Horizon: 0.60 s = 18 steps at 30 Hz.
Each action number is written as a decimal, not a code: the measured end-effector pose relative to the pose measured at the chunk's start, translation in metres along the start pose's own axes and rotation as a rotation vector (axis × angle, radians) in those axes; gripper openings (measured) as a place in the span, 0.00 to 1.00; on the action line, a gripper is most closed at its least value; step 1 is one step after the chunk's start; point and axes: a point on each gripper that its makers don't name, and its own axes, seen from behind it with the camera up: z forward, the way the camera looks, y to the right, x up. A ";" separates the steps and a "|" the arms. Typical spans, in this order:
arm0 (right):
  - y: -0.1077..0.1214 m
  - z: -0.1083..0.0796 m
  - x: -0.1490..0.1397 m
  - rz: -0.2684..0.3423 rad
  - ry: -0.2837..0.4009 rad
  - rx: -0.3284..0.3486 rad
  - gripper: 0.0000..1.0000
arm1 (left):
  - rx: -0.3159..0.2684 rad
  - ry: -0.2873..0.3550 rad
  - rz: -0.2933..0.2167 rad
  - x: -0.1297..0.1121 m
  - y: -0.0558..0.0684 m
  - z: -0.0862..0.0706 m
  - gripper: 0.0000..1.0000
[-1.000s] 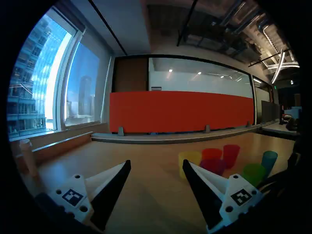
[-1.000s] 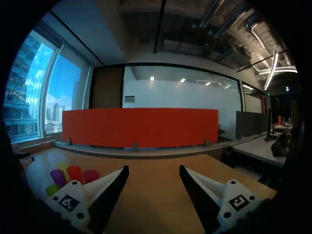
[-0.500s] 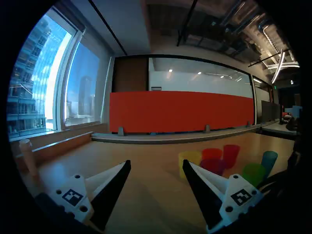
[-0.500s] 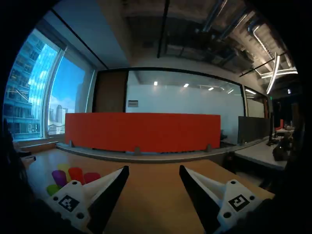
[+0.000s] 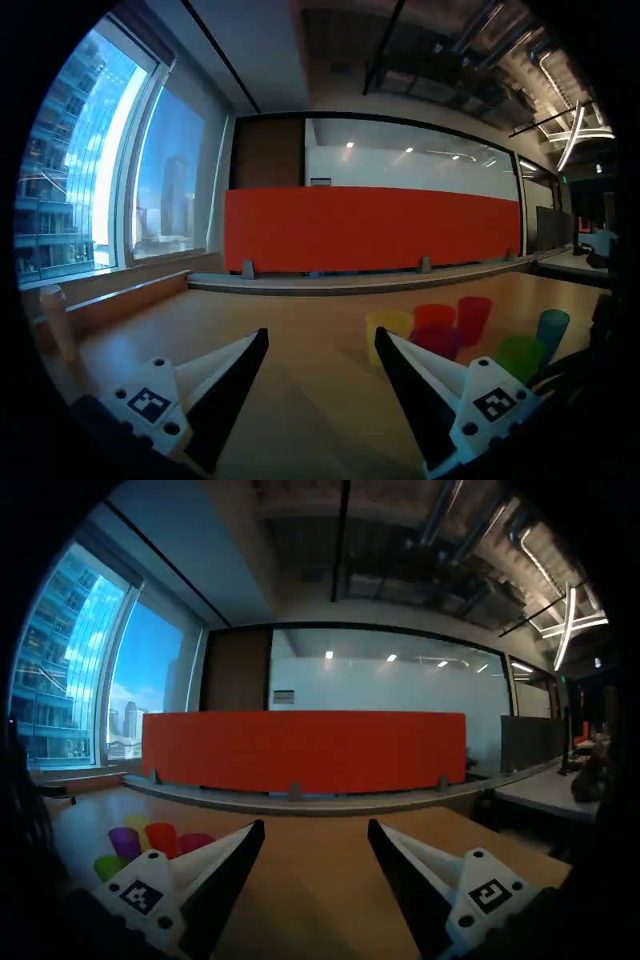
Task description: Pour water
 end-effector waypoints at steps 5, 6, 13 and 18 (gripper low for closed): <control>-0.003 0.004 -0.013 0.023 -0.003 0.014 1.00 | 0.000 0.000 0.000 -0.001 0.000 0.000 0.99; -0.004 0.005 -0.016 0.026 -0.004 0.016 1.00 | 0.000 0.000 0.000 -0.001 0.000 0.000 0.99; -0.001 0.007 -0.039 0.028 -0.026 0.012 1.00 | 0.000 0.000 0.000 -0.001 0.000 0.000 0.99; 0.002 0.008 -0.049 0.029 -0.035 0.007 1.00 | 0.000 0.000 0.000 -0.001 0.000 0.000 0.99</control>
